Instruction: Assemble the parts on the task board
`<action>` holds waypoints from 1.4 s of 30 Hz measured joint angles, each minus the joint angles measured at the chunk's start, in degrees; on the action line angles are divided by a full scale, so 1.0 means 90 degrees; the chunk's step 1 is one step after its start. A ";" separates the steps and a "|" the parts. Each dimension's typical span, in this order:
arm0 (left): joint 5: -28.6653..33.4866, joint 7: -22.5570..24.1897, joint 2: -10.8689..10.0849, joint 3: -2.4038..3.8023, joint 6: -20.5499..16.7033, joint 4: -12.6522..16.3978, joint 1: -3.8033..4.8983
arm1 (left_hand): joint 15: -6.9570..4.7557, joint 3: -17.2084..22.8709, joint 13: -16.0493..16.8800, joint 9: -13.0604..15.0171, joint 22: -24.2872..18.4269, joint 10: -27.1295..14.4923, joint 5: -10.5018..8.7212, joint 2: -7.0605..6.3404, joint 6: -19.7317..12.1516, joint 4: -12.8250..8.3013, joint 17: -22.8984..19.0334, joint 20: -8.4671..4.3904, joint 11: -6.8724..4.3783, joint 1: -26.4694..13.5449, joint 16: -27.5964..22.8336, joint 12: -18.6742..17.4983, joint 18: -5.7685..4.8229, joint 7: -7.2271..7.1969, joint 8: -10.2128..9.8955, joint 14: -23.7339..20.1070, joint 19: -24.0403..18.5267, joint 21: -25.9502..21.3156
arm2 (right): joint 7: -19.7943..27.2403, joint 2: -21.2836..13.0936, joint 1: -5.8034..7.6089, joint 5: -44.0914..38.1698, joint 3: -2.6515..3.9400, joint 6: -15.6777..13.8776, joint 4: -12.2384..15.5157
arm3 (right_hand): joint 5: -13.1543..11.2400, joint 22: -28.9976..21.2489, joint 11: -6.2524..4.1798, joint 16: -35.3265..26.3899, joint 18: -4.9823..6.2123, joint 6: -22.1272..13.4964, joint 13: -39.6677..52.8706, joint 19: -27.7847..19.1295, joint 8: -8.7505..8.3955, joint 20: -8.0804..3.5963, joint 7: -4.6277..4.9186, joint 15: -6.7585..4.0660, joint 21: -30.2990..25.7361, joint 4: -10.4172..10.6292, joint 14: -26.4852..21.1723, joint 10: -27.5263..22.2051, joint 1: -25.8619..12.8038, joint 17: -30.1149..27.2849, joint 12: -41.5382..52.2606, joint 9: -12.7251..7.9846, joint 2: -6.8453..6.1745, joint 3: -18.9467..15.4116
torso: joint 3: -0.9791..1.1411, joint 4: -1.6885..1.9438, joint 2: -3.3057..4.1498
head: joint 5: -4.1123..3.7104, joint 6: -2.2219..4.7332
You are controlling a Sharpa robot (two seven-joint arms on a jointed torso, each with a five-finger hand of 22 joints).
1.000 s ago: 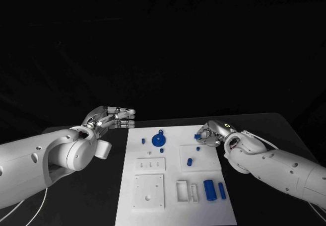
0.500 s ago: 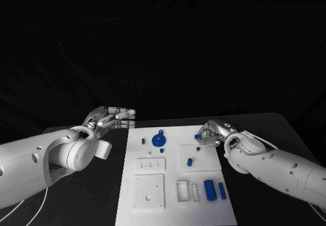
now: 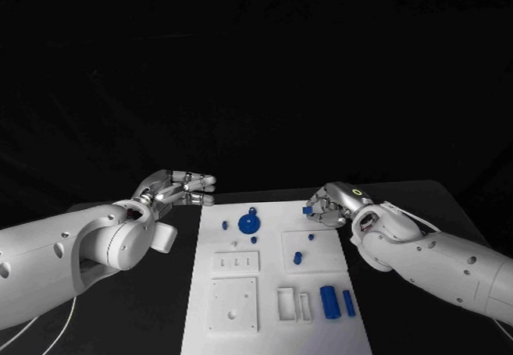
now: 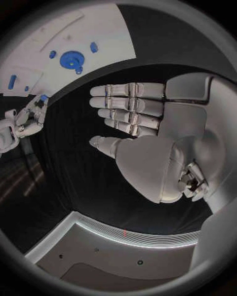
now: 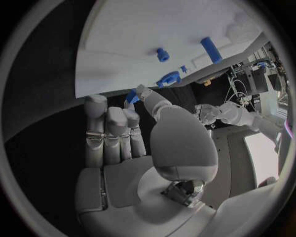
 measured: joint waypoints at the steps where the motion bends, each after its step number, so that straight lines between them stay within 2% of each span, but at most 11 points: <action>1: -0.0014 -0.0018 0.0007 0.0000 0.0008 -0.0007 0.0000 | -0.0026 -0.0011 0.0000 0.0000 0.0024 0.0011 0.0000 0.0000 0.0022 0.0010 0.0000 -0.0018 -0.0010 0.0000 0.0060 0.0000 0.0000 -0.0021 0.0000 0.0026 0.0018 0.0053 | 0.0000 -0.0022 0.0020 -0.0002 0.0002 -0.0009 0.0064 | 0.0000 0.0000 0.0000 0.0000 0.0000 0.0000 0.0000 0.0000 0.0000 0.0000 0.0000 0.0000 0.0000 0.0001 0.0000 0.0000 0.0000 0.0000 0.0000 -0.0002 0.0000 0.0000 | -0.0001 -0.0006 -0.0007 | 0.0000 0.0007; 6: -0.0110 -0.0143 0.0050 0.0000 0.0089 -0.0050 -0.0001 | -0.0120 -0.0089 0.0005 0.0000 0.0156 0.0136 -0.0034 0.0045 0.0053 0.0055 0.0017 -0.0118 -0.0068 -0.0046 0.0377 0.0000 0.0000 -0.0034 0.0000 0.0212 0.0118 0.0320 | -0.0003 -0.0156 0.0077 -0.0011 0.0015 -0.0033 0.0487 | 0.0000 0.0000 0.0000 0.0000 0.0000 -0.0001 0.0008 0.0000 0.0000 0.0000 0.0000 0.0000 0.0048 0.0001 0.0000 0.0000 0.0000 0.0007 0.0000 -0.0006 0.0000 -0.0001 | 0.0000 -0.0048 -0.0049 | 0.0030 0.0016; 8: -0.0144 -0.0196 0.0064 0.0000 0.0131 -0.0062 -0.0002 | -0.0159 -0.0105 0.0006 0.0000 0.0221 0.0157 -0.0035 0.0045 0.0088 0.0071 0.0023 -0.0145 -0.0089 -0.0046 0.0535 0.0000 -0.0100 -0.0043 0.0000 0.0260 0.0144 0.0440 | -0.0004 -0.0204 0.0084 -0.0013 0.0022 -0.0037 0.0654 | 0.0000 0.0000 0.0000 0.0000 0.0000 -0.0001 0.0008 0.0000 0.0000 0.0000 0.0000 0.0000 0.0047 0.0026 0.0000 0.0000 0.0000 0.0014 0.0000 -0.0007 0.0000 -0.0026 | -0.0001 -0.0059 -0.0065 | 0.0043 0.0018; 9: -0.0170 -0.0235 0.0075 0.0000 0.0160 -0.0070 -0.0008 | -0.0171 -0.0105 0.0006 0.0000 0.0256 0.0180 -0.0035 0.0045 0.0090 0.0071 0.0036 -0.0180 -0.0105 -0.0045 0.0619 0.0000 -0.0100 -0.0045 0.0000 0.0336 0.0180 0.0501 | -0.0005 -0.0236 0.0089 -0.0014 0.0027 -0.0040 0.0772 | 0.0000 0.0000 0.0001 0.0000 0.0000 -0.0001 0.0008 0.0000 0.0000 0.0000 0.0000 0.0000 0.0051 0.0026 0.0000 0.0000 0.0000 0.0014 0.0000 -0.0006 0.0000 -0.0026 | 0.0000 -0.0067 -0.0075 | 0.0048 0.0018; 12: -0.0230 -0.0327 0.0098 0.0000 0.0239 -0.0082 -0.0027 | -0.0263 -0.0130 0.0005 0.0000 0.0486 0.0227 -0.0035 0.0045 0.0113 0.0096 0.0104 -0.0287 -0.0114 -0.0046 0.1120 0.0000 -0.0100 -0.0068 0.0000 0.0493 0.0287 0.0887 | -0.0006 -0.0305 0.0099 -0.0015 0.0038 -0.0043 0.1056 | 0.0020 0.0000 0.0001 0.0000 0.0000 -0.0001 0.0008 0.0000 -0.0001 0.0000 0.0000 0.0000 0.0074 0.0028 0.0000 0.0000 0.0000 0.0014 0.0000 -0.0007 0.0000 -0.0028 | 0.0000 -0.0081 -0.0101 | 0.0059 0.0018; 18: -0.0369 -0.0531 0.0148 0.0000 0.0413 -0.0095 -0.0065 | -0.0421 -0.0153 0.0005 0.0000 0.1035 0.0271 -0.0035 0.0045 0.0134 0.0119 0.0735 -0.0450 -0.0158 -0.0046 0.2242 0.0000 -0.0099 -0.0088 0.0000 0.0538 0.0192 0.1735 | -0.0008 -0.0436 0.0107 -0.0001 0.0048 -0.0044 0.1640 | 0.0057 0.0000 0.0001 0.0000 0.0000 -0.0023 0.0008 0.0000 -0.0001 0.0000 0.0021 0.0000 0.0074 0.0090 0.0000 0.0000 0.0000 0.0013 0.0000 -0.0008 0.0000 -0.0090 | 0.0002 -0.0104 -0.0150 | 0.0099 0.0005; 21: -0.0441 -0.0645 0.0166 -0.0002 0.0507 -0.0091 -0.0081 | -0.0423 -0.0123 0.0005 0.0000 0.1252 0.0271 -0.0060 0.0044 0.0134 0.0150 0.0903 -0.0435 -0.0158 -0.0047 0.2538 0.0000 -0.0099 -0.0088 0.0000 0.0421 -0.0002 0.2054 | -0.0007 -0.0481 0.0109 0.0012 0.0051 -0.0042 0.1889 | 0.0068 0.0000 0.0001 0.0000 0.0000 -0.0033 0.0008 0.0000 -0.0002 0.0000 0.0031 0.0000 0.0074 0.0097 0.0000 0.0000 0.0000 0.0013 0.0000 -0.0007 0.0000 -0.0097 | 0.0004 -0.0113 -0.0174 | 0.0134 -0.0018; 29: -0.0691 -0.1046 0.0259 -0.0050 0.0797 -0.0004 -0.0117 | -0.0409 -0.0175 0.0004 0.0000 0.1283 0.0271 -0.0163 -0.0034 0.0134 0.0210 0.0914 -0.0413 -0.0158 -0.0125 0.2554 0.0000 -0.0099 -0.0088 0.0000 0.0407 -0.0023 0.2077 | -0.0004 -0.0567 0.0110 0.0061 0.0055 -0.0025 0.2486 | 0.0068 0.0000 0.0002 0.0000 0.0000 -0.0057 0.0007 0.0000 -0.0002 0.0001 0.0009 0.0001 0.0073 0.0097 0.0000 0.0000 0.0000 0.0013 0.0000 -0.0006 0.0000 -0.0097 | 0.0007 -0.0124 -0.0204 | 0.0239 -0.0065; 35: -0.0851 -0.1323 0.0352 -0.0110 0.0986 0.0082 -0.0130 | -0.0355 -0.0128 0.0011 0.0006 0.1266 0.0190 -0.0801 -0.0209 0.0157 0.0313 0.0842 -0.0379 -0.0123 -0.0301 0.2492 0.0000 -0.0098 -0.0065 0.0000 0.0351 -0.0104 0.2077 | -0.0004 -0.0560 0.0109 0.0082 0.0055 -0.0005 0.2723 | 0.0068 0.0000 0.0002 0.0000 -0.0001 -0.0058 0.0007 0.0000 -0.0004 0.0001 0.0009 0.0001 0.0073 0.0097 0.0000 -0.0001 0.0000 0.0012 -0.0001 -0.0006 0.0000 -0.0097 | 0.0006 -0.0125 -0.0212 | 0.0298 -0.0078; 40: -0.0883 -0.1447 0.0402 -0.0123 0.1149 0.0142 -0.0132 | -0.0306 -0.0284 0.0011 0.0006 0.1186 0.0086 -0.0855 -0.0486 0.0157 0.0500 0.0761 -0.0332 -0.0088 -0.0579 0.2321 0.0000 -0.0098 -0.0065 0.0000 0.0259 -0.0151 0.1948 | -0.0005 -0.0541 0.0105 0.0094 0.0055 0.0023 0.2799 | 0.0068 0.0000 0.0002 0.0000 -0.0001 -0.0058 0.0007 0.0000 -0.0006 0.0001 0.0009 0.0001 0.0073 0.0097 0.0000 0.0000 0.0000 0.0012 -0.0001 -0.0007 0.0000 -0.0097 | -0.0001 -0.0128 -0.0200 | 0.0312 -0.0078; 42: -0.0857 -0.1465 0.0420 -0.0125 0.1233 0.0167 -0.0133 | -0.0280 -0.0208 0.0010 0.0006 0.1132 0.0021 -0.0855 -0.0669 0.0157 0.0709 0.0717 -0.0322 -0.0065 -0.0760 0.2223 0.0000 -0.0099 -0.0065 0.0000 0.0196 -0.0207 0.1850 | -0.0007 -0.0527 0.0104 0.0098 0.0055 0.0035 0.2813 | 0.0068 0.0000 0.0002 0.0000 -0.0001 -0.0058 0.0007 0.0000 -0.0007 0.0001 0.0009 0.0001 0.0073 0.0097 0.0000 0.0000 0.0000 0.0012 -0.0001 -0.0007 0.0000 -0.0097 | 0.0000 -0.0128 -0.0198 | 0.0312 -0.0078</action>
